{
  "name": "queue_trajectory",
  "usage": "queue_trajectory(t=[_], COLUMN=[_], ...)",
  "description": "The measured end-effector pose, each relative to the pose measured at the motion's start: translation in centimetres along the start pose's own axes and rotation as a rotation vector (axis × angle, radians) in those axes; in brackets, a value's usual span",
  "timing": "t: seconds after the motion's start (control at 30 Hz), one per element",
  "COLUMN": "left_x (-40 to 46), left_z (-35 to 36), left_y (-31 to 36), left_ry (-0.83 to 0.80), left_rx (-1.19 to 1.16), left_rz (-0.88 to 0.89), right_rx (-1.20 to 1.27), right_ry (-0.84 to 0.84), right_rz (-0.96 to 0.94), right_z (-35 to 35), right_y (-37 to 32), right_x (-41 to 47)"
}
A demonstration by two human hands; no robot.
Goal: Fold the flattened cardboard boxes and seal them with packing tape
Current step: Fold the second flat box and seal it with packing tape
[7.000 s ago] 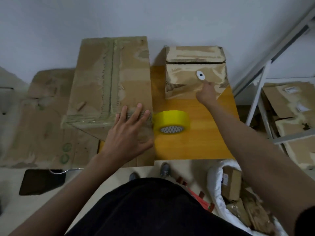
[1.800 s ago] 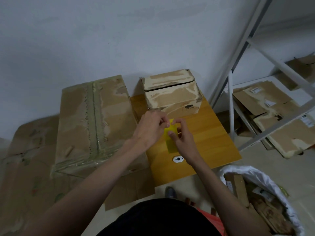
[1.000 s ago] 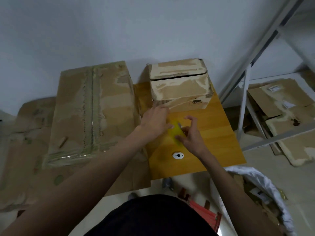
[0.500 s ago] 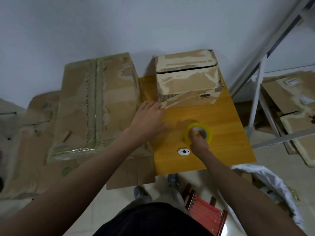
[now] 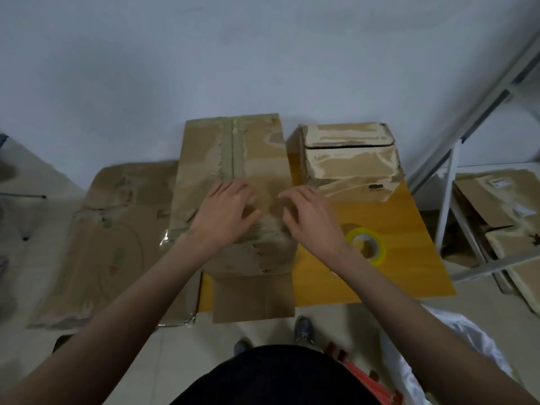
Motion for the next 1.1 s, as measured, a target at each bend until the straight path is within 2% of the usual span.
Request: queue_trajectory(t=[0.17,0.37,0.5,0.63,0.87,1.1], left_x=[-4.0,-6.3,-7.0,-7.0,-7.2,-7.6], left_z=[0.1,1.9,3.2,3.5,3.8,4.4], left_y=[-3.5,-3.8,-3.0,-2.9,-3.1,-3.3], left_ry=[0.033,0.108,0.212,0.279,0.431,0.524], left_rx=[-0.008,-0.09,0.091,0.136,0.041,0.004], left_rz=[0.016,0.05,0.175,0.207,0.304,0.312], right_rx=[-0.142,-0.22,-0.239,-0.266,-0.319,-0.336], right_ry=[-0.092,-0.023,0.0,0.054,0.122,0.192], right_rz=[-0.099,-0.123,-0.162,-0.194,-0.227,-0.234], right_z=[1.9,2.3,3.3,3.7,3.8,4.2], right_y=[-4.0,-5.1,-5.8,-6.0,-6.5,-6.6], right_x=[-0.6,-1.4,-2.6,-2.8,-2.7,-3.3])
Point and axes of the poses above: each hand's wrist, its own x-axis towards the middle knuckle, its own z-axis out of the palm, y = z × x, the point moved 5 cm from there along x, towards the middle knuckle, and after that the axes turned 4 degrees about -x, right-handed, at the moved point
